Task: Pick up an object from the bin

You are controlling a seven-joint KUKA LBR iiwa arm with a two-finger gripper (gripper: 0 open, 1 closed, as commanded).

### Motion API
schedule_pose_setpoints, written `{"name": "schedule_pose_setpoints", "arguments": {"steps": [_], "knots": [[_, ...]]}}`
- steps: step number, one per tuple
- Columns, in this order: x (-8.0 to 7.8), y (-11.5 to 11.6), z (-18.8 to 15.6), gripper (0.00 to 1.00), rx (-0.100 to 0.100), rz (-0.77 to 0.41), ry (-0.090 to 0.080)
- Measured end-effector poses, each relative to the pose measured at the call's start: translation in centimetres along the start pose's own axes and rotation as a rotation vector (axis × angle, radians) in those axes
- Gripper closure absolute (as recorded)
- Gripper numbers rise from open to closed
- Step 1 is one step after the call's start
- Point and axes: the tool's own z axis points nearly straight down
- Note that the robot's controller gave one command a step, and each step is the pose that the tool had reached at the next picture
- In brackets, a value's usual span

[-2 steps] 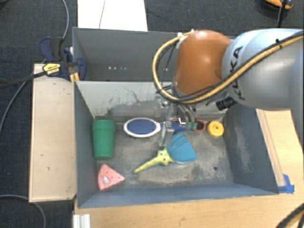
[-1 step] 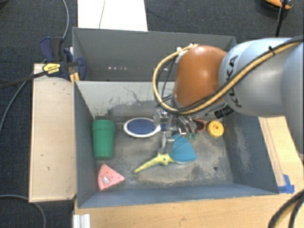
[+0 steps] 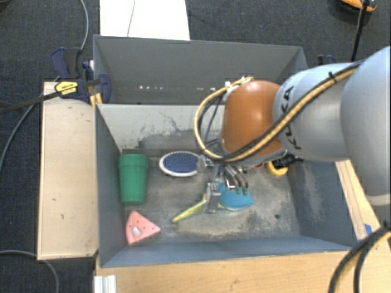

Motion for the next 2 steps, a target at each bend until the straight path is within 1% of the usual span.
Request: {"name": "schedule_pose_setpoints", "arguments": {"steps": [1,2], "knots": [[0.0,-0.3,2.5,0.0,0.0,-0.041,-0.002],[0.0,-1.2,3.9,1.0,-0.003,-0.203,-0.001]]}}
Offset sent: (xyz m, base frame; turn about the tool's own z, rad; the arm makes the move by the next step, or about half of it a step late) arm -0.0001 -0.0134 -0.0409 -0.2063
